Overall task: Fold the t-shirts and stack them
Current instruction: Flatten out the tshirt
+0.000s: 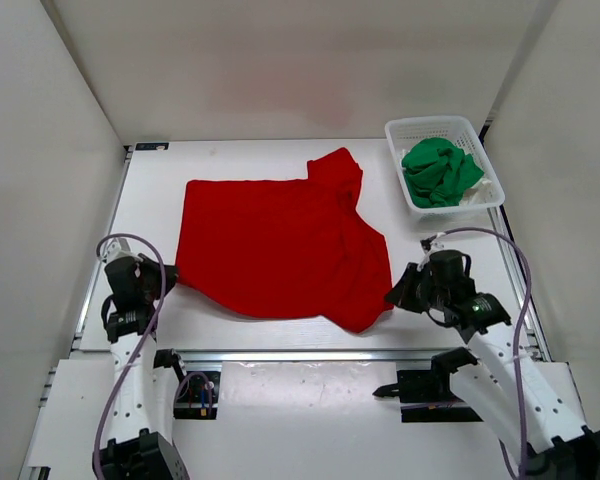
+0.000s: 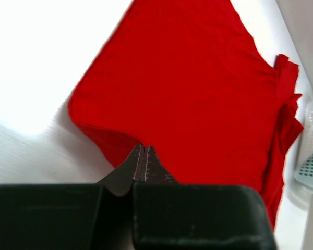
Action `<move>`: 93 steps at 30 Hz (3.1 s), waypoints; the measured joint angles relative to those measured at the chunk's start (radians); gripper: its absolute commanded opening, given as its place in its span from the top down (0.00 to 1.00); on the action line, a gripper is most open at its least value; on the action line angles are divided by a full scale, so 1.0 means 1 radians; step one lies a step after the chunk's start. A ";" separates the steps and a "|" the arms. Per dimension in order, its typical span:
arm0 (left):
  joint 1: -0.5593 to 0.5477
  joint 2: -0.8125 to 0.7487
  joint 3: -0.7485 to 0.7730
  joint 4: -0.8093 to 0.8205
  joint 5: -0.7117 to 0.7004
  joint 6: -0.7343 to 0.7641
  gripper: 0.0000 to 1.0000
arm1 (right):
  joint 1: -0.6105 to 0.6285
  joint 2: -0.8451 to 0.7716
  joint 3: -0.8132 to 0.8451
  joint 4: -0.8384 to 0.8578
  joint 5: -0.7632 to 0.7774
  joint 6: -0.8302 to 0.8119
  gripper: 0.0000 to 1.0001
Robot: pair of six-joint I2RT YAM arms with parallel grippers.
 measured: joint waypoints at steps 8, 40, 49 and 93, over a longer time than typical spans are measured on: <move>-0.209 0.377 0.594 -0.075 -0.017 -0.029 1.00 | 0.037 0.419 0.734 -0.053 0.212 -0.125 1.00; -0.146 0.601 0.666 0.012 -0.005 -0.060 1.00 | -0.036 1.095 1.367 0.007 0.186 -0.509 1.00; -0.143 1.033 1.281 -0.039 -0.031 -0.047 1.00 | -0.277 1.422 1.951 0.074 -0.069 -0.322 1.00; -0.091 -0.034 -0.039 -0.045 -0.175 0.016 1.00 | -0.124 0.013 -0.053 0.126 -0.013 -0.030 1.00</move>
